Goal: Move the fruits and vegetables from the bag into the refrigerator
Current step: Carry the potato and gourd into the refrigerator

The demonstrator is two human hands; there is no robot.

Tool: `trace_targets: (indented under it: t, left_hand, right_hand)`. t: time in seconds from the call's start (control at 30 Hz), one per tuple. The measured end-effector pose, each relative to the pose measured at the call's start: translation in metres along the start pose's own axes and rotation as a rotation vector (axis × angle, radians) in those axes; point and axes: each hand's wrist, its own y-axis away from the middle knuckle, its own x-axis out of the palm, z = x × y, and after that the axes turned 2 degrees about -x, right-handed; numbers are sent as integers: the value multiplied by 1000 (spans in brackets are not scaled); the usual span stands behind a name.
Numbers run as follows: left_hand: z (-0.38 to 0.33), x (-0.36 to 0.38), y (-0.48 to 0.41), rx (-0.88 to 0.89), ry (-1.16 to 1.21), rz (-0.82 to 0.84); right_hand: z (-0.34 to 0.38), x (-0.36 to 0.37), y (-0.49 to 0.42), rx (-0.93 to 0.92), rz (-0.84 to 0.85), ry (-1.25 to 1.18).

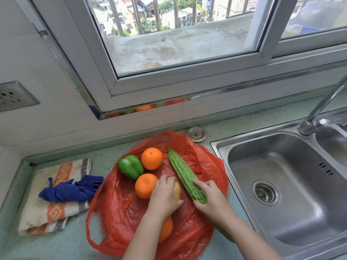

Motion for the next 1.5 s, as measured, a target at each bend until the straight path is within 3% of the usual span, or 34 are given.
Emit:
trace_targets:
  t: [0.2,0.47,0.7,1.07,1.5]
  left_hand:
    - [-1,2,1,-65,50,12]
    - [-19,-24,9,-40,529,-210]
    - [-66,-50,47,29,863,-240]
    - [-194,-39,89,317,1087,60]
    - [-395,36,186,650,974,506]
  right_hand:
    - [3,-3,2,-15,2,-8]
    - [11,-25,16,-49,-81,-73]
    - [22,-72,56,-96,-233,-159]
    - [-20,-150,180,62,-554,-248]
    - [-114,-220,391,288,-1065,-367]
